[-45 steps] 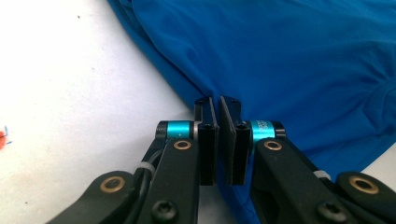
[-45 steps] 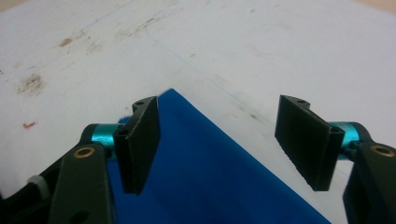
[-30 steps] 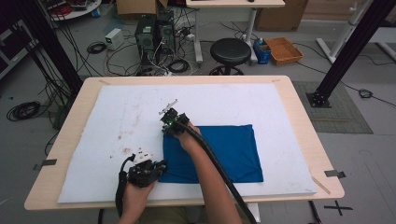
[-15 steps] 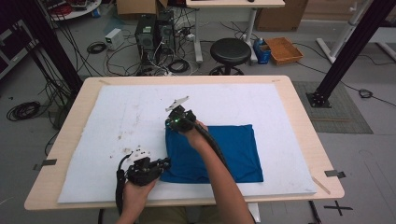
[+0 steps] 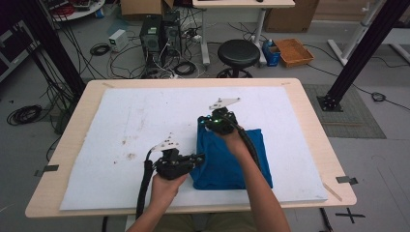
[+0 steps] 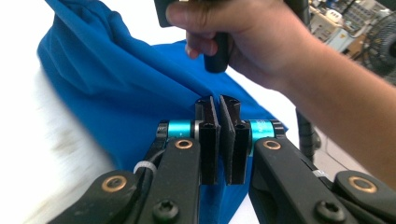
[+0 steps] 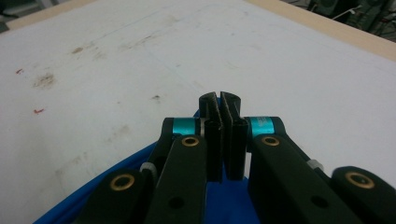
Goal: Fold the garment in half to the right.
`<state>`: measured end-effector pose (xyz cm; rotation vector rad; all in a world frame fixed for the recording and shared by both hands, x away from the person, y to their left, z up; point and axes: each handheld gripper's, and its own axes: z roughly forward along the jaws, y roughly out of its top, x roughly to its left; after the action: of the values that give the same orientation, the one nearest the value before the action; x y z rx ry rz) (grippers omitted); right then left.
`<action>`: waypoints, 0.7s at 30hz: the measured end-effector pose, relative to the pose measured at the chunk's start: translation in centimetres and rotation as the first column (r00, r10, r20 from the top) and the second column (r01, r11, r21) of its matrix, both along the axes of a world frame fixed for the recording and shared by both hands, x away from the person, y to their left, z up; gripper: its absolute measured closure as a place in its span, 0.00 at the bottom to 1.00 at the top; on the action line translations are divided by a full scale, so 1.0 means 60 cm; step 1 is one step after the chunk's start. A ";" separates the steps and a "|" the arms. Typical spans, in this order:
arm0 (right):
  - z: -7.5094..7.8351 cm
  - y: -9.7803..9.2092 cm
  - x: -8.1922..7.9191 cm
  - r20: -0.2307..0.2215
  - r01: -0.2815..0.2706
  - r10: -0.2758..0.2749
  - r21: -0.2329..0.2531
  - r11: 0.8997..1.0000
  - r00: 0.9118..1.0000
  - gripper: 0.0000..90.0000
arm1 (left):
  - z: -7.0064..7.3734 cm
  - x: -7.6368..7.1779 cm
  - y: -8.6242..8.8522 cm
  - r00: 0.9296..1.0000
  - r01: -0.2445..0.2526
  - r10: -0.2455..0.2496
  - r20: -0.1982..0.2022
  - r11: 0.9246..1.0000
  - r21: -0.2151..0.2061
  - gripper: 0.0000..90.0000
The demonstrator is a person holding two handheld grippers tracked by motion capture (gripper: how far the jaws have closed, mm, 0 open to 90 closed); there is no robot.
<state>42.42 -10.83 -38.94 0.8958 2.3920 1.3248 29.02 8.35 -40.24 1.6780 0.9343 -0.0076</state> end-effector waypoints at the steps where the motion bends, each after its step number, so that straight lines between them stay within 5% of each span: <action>1: 0.000 -0.013 -0.001 0.003 0.011 -0.011 0.010 1.000 1.000 0.99 | 0.003 0.003 -0.009 1.000 0.008 -0.008 0.001 1.000 0.001 0.96; 10: 0.001 -0.115 -0.016 0.007 0.102 -0.102 0.058 0.993 0.995 0.99 | 0.003 0.022 -0.094 0.993 0.108 -0.109 -0.040 0.994 -0.010 0.96; 21: -0.017 -0.200 -0.025 -0.012 0.208 -0.208 0.021 0.978 0.978 0.99 | -0.009 0.051 -0.185 0.982 0.159 -0.158 -0.101 0.987 0.004 0.96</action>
<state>40.91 -22.81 -39.94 1.1260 2.2227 1.2714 32.10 -2.76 -40.77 1.7723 0.8744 -0.1959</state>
